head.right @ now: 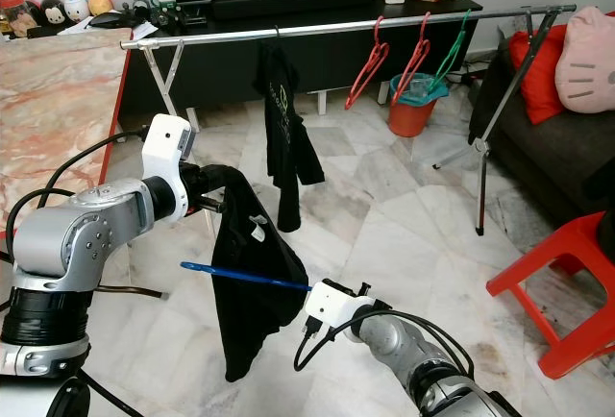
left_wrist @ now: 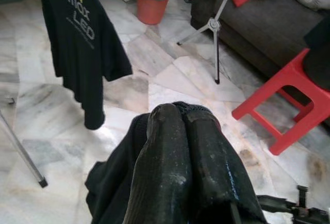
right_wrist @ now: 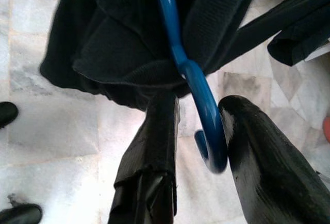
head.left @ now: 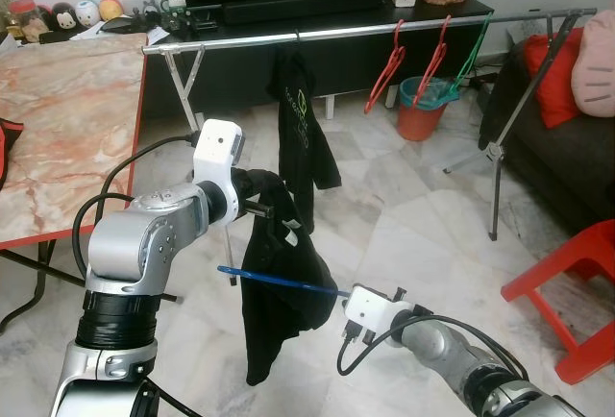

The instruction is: Hang hanger

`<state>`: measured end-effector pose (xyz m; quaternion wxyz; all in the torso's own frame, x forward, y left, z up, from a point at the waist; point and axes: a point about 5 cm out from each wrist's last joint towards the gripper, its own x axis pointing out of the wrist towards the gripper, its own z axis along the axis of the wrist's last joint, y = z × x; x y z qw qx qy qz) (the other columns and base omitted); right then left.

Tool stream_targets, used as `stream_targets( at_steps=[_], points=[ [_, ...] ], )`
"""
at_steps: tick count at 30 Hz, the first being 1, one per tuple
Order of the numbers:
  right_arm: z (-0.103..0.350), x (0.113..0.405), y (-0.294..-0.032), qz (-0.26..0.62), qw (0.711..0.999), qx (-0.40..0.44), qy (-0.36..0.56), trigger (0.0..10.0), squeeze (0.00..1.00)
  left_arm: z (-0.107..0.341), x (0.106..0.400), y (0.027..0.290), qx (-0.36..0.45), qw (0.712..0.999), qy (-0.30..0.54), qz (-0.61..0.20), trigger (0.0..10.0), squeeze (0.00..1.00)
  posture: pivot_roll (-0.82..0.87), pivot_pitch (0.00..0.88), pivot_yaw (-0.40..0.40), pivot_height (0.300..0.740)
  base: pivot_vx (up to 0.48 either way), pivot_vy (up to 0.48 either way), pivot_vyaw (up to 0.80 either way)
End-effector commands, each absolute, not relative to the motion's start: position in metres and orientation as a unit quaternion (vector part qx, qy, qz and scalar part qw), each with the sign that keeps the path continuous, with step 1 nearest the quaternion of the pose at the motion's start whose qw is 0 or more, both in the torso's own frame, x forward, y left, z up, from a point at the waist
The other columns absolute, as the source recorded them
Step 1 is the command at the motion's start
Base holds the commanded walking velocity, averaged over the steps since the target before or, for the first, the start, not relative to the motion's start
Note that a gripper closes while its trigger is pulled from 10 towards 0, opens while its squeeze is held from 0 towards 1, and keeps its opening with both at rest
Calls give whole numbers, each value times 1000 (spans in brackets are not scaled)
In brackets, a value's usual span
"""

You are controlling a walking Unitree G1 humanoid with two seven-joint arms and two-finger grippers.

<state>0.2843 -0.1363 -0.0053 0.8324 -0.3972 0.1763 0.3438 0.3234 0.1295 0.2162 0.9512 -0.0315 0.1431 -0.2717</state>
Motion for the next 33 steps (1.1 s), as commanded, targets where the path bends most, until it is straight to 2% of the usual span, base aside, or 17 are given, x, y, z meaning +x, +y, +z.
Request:
stream_targets(
  at_steps=[1,2,3,21,33],
  points=[
    [-4,286,-135,342,836,-391,177,510,0,239,322,125,-26,952,102,-287,10000,0,90,0,20,740,0,0,0],
    [-4,286,-135,342,836,-391,177,510,0,239,322,125,-26,952,102,-287,10000,0,90,0,20,740,0,0,0],
    [-4,287,-134,342,837,-389,178,0,0,239,322,125,-26,952,102,-287,10000,0,90,0,20,740,0,0,0],
    [-6,285,-139,344,831,-395,189,0,0,238,322,125,-27,953,103,-284,10000,0,85,0,19,740,0,0,0],
    [-6,282,-145,391,797,-417,194,0,0,225,325,132,9,959,110,-259,10000,0,82,0,17,740,0,0,0]
  ],
)
